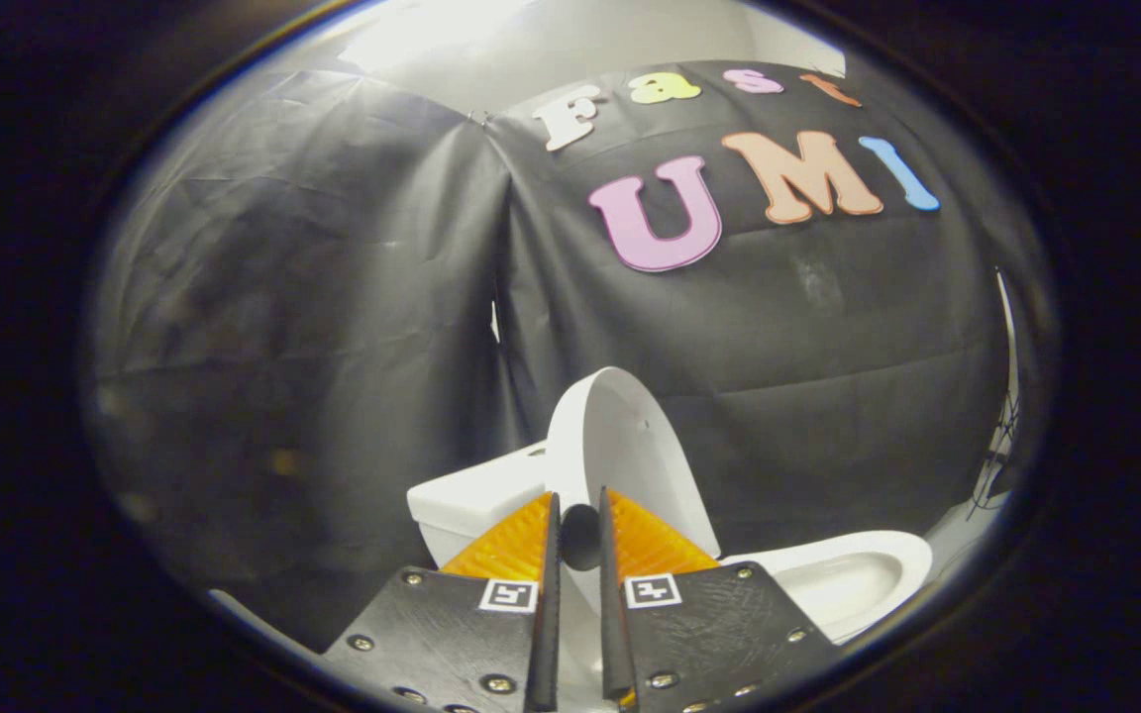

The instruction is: Open the toilet lid.

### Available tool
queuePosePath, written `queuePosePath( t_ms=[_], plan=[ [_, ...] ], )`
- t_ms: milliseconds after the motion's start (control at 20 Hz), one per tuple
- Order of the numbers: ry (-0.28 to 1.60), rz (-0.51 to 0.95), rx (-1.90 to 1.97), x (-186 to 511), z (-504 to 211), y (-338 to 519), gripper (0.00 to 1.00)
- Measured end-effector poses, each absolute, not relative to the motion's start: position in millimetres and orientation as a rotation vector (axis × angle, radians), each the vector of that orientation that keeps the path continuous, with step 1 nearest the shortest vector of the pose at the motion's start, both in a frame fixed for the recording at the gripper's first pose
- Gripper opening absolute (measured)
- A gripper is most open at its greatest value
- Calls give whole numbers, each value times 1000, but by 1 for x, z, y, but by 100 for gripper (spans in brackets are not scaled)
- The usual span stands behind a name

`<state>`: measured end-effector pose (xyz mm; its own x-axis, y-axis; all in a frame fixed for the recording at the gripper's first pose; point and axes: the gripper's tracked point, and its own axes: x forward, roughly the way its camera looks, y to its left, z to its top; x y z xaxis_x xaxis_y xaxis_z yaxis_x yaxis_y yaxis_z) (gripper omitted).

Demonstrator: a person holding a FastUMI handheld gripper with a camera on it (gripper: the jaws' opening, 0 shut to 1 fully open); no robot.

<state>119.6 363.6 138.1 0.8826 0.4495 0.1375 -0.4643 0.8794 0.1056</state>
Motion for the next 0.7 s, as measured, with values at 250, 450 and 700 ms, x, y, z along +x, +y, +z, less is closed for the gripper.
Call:
queuePosePath(
  t_ms=[250, 450, 700],
  plan=[
    [-145, 385, 96, 113, 164, 328, 24],
    [-176, 315, 57, 104, 190, 292, 29],
    [-187, 253, 12, 85, 215, 254, 87]
  ],
)
